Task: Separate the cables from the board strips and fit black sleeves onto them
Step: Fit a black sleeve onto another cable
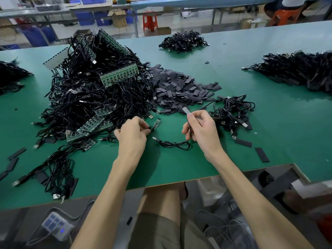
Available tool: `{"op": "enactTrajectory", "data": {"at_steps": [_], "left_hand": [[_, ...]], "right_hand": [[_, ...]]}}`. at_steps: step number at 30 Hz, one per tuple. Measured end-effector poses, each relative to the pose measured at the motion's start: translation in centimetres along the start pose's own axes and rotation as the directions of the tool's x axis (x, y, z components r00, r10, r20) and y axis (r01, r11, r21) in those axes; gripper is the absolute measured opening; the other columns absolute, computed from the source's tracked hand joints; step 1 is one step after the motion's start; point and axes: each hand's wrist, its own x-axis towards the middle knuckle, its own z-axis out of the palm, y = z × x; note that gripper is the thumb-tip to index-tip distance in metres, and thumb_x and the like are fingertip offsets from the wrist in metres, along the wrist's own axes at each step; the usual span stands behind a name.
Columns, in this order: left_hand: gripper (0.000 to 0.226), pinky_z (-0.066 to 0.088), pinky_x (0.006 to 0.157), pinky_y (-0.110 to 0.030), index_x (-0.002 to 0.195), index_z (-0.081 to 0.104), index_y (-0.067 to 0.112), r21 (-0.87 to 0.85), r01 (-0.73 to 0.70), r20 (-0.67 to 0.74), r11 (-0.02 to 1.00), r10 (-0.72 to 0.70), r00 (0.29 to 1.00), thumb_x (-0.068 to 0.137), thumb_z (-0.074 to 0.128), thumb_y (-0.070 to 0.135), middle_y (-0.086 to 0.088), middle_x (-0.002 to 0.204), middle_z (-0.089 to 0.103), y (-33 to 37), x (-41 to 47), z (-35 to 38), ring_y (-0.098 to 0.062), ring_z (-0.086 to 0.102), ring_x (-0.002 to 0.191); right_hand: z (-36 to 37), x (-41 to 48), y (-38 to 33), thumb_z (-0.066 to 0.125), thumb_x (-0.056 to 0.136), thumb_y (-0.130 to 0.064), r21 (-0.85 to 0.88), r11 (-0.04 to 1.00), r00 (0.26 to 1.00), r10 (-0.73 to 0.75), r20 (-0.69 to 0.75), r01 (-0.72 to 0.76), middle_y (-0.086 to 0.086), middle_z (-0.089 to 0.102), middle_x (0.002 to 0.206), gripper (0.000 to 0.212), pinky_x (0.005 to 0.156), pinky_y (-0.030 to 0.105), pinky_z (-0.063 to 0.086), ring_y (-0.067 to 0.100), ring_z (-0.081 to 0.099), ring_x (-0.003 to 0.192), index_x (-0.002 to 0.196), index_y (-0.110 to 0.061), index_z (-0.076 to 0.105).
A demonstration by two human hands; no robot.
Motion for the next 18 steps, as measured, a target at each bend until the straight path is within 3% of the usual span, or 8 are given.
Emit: {"op": "enactTrajectory", "data": {"at_steps": [2, 4, 7, 10, 13, 15, 18], "left_hand": [[0.009, 0.020, 0.088, -0.034, 0.096, 0.064, 0.021, -0.038, -0.092, -0.185, 0.995, 0.084, 0.979, 0.094, 0.071, 0.015, 0.003, 0.102, 0.061, 0.1, -0.6, 0.0, -0.019, 0.052, 0.101], [0.010, 0.030, 0.092, -0.034, 0.097, 0.063, 0.019, -0.111, -0.189, -0.263, 0.976, 0.154, 0.952, 0.095, 0.069, 0.012, 0.003, 0.101, 0.060, 0.8, -0.9, 0.2, -0.018, 0.054, 0.096], [0.012, 0.051, 0.084, -0.030, 0.098, 0.062, 0.016, -0.436, -0.211, -0.120, 0.875, 0.176, 0.977, 0.096, 0.067, 0.005, 0.002, 0.093, 0.066, 2.2, -1.1, 0.7, -0.015, 0.064, 0.084], [0.010, 0.055, 0.071, -0.031, 0.102, 0.063, 0.009, -0.592, -0.143, 0.025, 0.793, 0.195, 0.980, 0.096, 0.066, 0.002, -0.004, 0.092, 0.070, 2.9, -1.3, 1.8, -0.018, 0.069, 0.073], [0.011, 0.054, 0.070, -0.030, 0.104, 0.066, 0.006, -0.616, -0.145, 0.061, 0.774, 0.230, 0.971, 0.095, 0.067, -0.001, -0.005, 0.090, 0.072, 2.7, -1.7, 2.7, -0.014, 0.069, 0.072], [0.015, 0.054, 0.076, -0.026, 0.104, 0.069, 0.009, -0.563, -0.195, 0.053, 0.803, 0.271, 0.961, 0.093, 0.069, -0.001, 0.001, 0.091, 0.073, 2.6, -1.9, 2.9, -0.010, 0.071, 0.078], [0.021, 0.056, 0.088, -0.033, 0.108, 0.072, 0.010, -0.541, -0.208, 0.081, 0.815, 0.297, 0.951, 0.090, 0.072, -0.001, 0.001, 0.099, 0.074, 2.6, -2.1, 3.0, -0.013, 0.071, 0.092]], "right_hand": [[0.1, 0.0, -0.1, 0.052, 0.108, -0.021, -0.012, 1.000, 1.000, 0.002, 0.011, -0.002, 0.009, 0.069, 0.069, 0.015, 0.047, 0.016, 0.039, 0.021, 0.054, 0.049, 0.095, -0.012, 0.050], [0.1, -0.1, -0.1, 0.053, 0.107, -0.020, -0.025, 1.000, 1.000, -0.001, 0.025, 0.001, 0.008, 0.070, 0.069, 0.015, 0.048, 0.016, 0.039, 0.021, 0.054, 0.049, 0.095, -0.012, 0.050], [0.1, -0.1, -0.1, 0.055, 0.107, -0.021, -0.044, 0.999, 0.999, -0.026, 0.043, 0.028, 0.009, 0.071, 0.070, 0.015, 0.049, 0.017, 0.039, 0.022, 0.056, 0.050, 0.096, -0.011, 0.052], [0.1, -0.1, 0.0, 0.056, 0.106, -0.024, -0.067, 0.997, 0.998, -0.039, 0.048, 0.042, 0.010, 0.072, 0.072, 0.016, 0.051, 0.018, 0.041, 0.023, 0.058, 0.051, 0.098, -0.011, 0.054], [0.1, -0.1, 0.3, 0.056, 0.106, -0.026, -0.102, 0.994, 0.997, -0.021, 0.074, 0.029, 0.007, 0.074, 0.073, 0.018, 0.054, 0.020, 0.042, 0.024, 0.060, 0.050, 0.099, -0.010, 0.054], [0.1, 0.0, 0.4, 0.057, 0.105, -0.026, -0.145, 0.989, 0.995, -0.019, 0.100, 0.034, 0.005, 0.074, 0.073, 0.019, 0.058, 0.025, 0.044, 0.024, 0.060, 0.050, 0.100, -0.008, 0.054], [0.0, -0.1, 0.5, 0.057, 0.105, -0.026, -0.186, 0.981, 0.993, -0.031, 0.112, 0.052, 0.002, 0.074, 0.072, 0.018, 0.061, 0.029, 0.045, 0.023, 0.060, 0.050, 0.101, -0.008, 0.055]]}}
